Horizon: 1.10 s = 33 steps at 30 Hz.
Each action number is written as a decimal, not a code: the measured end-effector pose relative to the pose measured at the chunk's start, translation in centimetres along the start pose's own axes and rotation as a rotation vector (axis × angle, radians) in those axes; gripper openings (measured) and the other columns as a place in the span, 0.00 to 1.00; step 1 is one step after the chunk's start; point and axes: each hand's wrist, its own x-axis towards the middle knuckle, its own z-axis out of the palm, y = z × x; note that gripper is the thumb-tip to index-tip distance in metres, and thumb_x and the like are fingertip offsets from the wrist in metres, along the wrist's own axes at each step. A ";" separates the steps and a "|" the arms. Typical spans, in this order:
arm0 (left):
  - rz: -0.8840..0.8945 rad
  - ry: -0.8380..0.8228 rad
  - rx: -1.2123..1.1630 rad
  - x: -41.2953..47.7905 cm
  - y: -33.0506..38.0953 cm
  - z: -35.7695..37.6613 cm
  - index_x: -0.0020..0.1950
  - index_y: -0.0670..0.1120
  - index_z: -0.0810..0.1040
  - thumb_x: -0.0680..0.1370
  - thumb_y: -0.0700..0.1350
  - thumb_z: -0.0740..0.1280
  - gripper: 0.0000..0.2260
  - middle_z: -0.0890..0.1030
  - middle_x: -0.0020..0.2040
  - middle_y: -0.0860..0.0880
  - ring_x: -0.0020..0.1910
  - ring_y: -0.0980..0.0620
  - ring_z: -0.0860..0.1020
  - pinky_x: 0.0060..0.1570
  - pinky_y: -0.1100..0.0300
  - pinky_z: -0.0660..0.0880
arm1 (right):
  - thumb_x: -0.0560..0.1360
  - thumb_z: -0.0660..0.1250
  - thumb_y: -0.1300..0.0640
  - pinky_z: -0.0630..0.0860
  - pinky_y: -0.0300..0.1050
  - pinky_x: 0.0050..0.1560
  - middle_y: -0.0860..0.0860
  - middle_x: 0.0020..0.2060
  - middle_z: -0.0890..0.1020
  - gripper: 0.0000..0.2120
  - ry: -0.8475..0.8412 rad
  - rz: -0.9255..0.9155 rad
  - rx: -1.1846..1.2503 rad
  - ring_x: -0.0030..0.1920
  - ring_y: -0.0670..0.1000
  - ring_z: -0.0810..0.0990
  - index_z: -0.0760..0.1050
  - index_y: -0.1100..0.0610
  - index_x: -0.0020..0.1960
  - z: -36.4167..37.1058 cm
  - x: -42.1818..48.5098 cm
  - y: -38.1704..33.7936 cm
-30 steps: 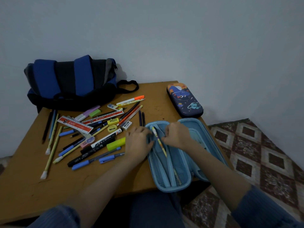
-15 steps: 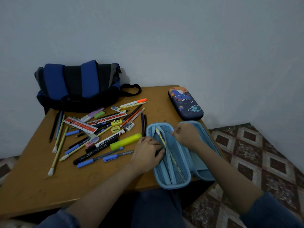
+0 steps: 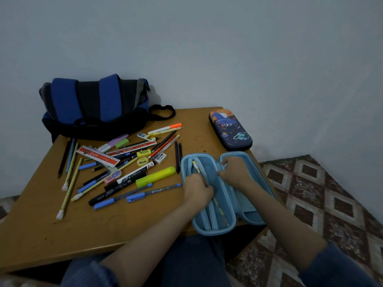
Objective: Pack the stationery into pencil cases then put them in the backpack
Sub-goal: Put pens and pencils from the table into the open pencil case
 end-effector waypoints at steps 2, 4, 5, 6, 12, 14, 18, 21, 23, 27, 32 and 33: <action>-0.047 -0.016 -0.068 0.1 0.1 0.0 0.30 0.45 0.65 0.74 0.36 0.65 0.16 0.68 0.30 0.49 0.28 0.57 0.67 0.27 0.66 0.67 | 0.70 0.69 0.62 0.70 0.45 0.36 0.58 0.36 0.76 0.08 0.006 0.046 0.009 0.41 0.55 0.75 0.73 0.66 0.38 -0.1 0.1 0.1; -0.084 -0.029 -0.127 0.2 0.0 0.0 0.30 0.46 0.65 0.75 0.37 0.65 0.16 0.68 0.30 0.49 0.28 0.57 0.67 0.27 0.66 0.66 | 0.70 0.69 0.62 0.62 0.41 0.29 0.54 0.28 0.71 0.13 -0.011 0.071 0.017 0.32 0.50 0.69 0.68 0.61 0.31 0.0 0.3 0.4; -0.104 -0.039 -0.160 0.3 0.0 0.1 0.31 0.46 0.65 0.75 0.38 0.65 0.15 0.68 0.31 0.50 0.28 0.56 0.67 0.27 0.66 0.66 | 0.70 0.69 0.61 0.60 0.40 0.27 0.52 0.26 0.68 0.16 -0.017 0.067 0.017 0.28 0.48 0.65 0.65 0.58 0.28 0.1 0.4 0.6; -0.130 -0.054 -0.204 0.4 -0.1 0.2 0.32 0.46 0.66 0.75 0.38 0.65 0.14 0.69 0.32 0.50 0.30 0.56 0.68 0.28 0.65 0.67 | 0.69 0.70 0.61 0.58 0.39 0.26 0.51 0.25 0.65 0.19 -0.023 0.061 0.014 0.26 0.47 0.62 0.61 0.57 0.27 0.0 0.4 0.7; -0.218 -0.129 -0.408 0.7 -0.4 0.7 0.37 0.46 0.65 0.77 0.40 0.63 0.11 0.69 0.35 0.48 0.34 0.52 0.69 0.36 0.58 0.68 | 0.69 0.69 0.62 0.76 0.51 0.36 0.64 0.41 0.82 0.12 -0.017 0.097 0.025 0.38 0.59 0.80 0.78 0.71 0.46 0.1 0.3 0.9; -0.250 -0.142 -0.472 0.9 -0.5 0.7 0.39 0.47 0.66 0.77 0.39 0.63 0.09 0.69 0.37 0.48 0.36 0.52 0.69 0.35 0.60 0.67 | 0.69 0.68 0.62 0.79 0.55 0.44 0.64 0.46 0.82 0.15 -0.012 0.083 0.016 0.45 0.61 0.81 0.77 0.71 0.52 0.1 0.2 0.9; -0.329 -0.206 -0.732 1.2 -0.6 -0.4 0.52 0.46 0.66 0.76 0.38 0.64 0.09 0.74 0.49 0.45 0.45 0.49 0.76 0.40 0.56 0.77 | 0.69 0.68 0.62 0.79 0.50 0.39 0.64 0.44 0.82 0.13 -0.019 0.083 0.005 0.40 0.59 0.80 0.78 0.72 0.48 0.0 0.1 0.6; -0.229 -0.112 -0.754 0.7 -1.1 -2.7 0.59 0.43 0.66 0.78 0.37 0.63 0.12 0.77 0.48 0.46 0.45 0.50 0.78 0.44 0.56 0.79 | 0.71 0.66 0.62 0.64 0.40 0.28 0.55 0.29 0.73 0.12 0.013 0.069 -0.054 0.29 0.50 0.68 0.68 0.63 0.31 -0.1 -0.4 -0.4; -0.060 0.050 -0.493 0.3 -2.5 -4.5 0.60 0.43 0.69 0.78 0.39 0.62 0.11 0.77 0.49 0.49 0.45 0.52 0.78 0.46 0.56 0.78 | 0.73 0.66 0.60 0.72 0.44 0.36 0.56 0.37 0.78 0.07 0.072 -0.057 -0.084 0.38 0.53 0.76 0.77 0.63 0.40 -0.1 -0.9 -1.8; 0.155 0.302 0.081 -0.9 -7.9 -8.0 0.66 0.44 0.70 0.79 0.42 0.62 0.15 0.75 0.61 0.49 0.56 0.53 0.74 0.53 0.63 0.71 | 0.75 0.62 0.60 0.73 0.47 0.55 0.55 0.53 0.81 0.11 0.045 -0.392 -0.127 0.56 0.54 0.76 0.80 0.61 0.54 1.3 -2.4 -5.8; 0.142 0.236 0.315 -4.6 -14.0 -10.2 0.74 0.47 0.62 0.80 0.50 0.58 0.22 0.66 0.72 0.50 0.71 0.53 0.63 0.69 0.62 0.59 | 0.76 0.60 0.61 0.73 0.46 0.49 0.55 0.52 0.79 0.13 -0.080 -0.615 -0.215 0.56 0.53 0.73 0.78 0.59 0.57 4.8 -4.2 -10.3; 0.145 0.205 0.342 -5.4 -14.8 -10.4 0.75 0.48 0.60 0.80 0.54 0.56 0.24 0.63 0.74 0.51 0.73 0.54 0.61 0.70 0.63 0.56 | 0.76 0.60 0.61 0.73 0.46 0.51 0.55 0.52 0.80 0.13 -0.099 -0.639 -0.241 0.57 0.53 0.73 0.78 0.59 0.58 5.4 -4.4 -10.8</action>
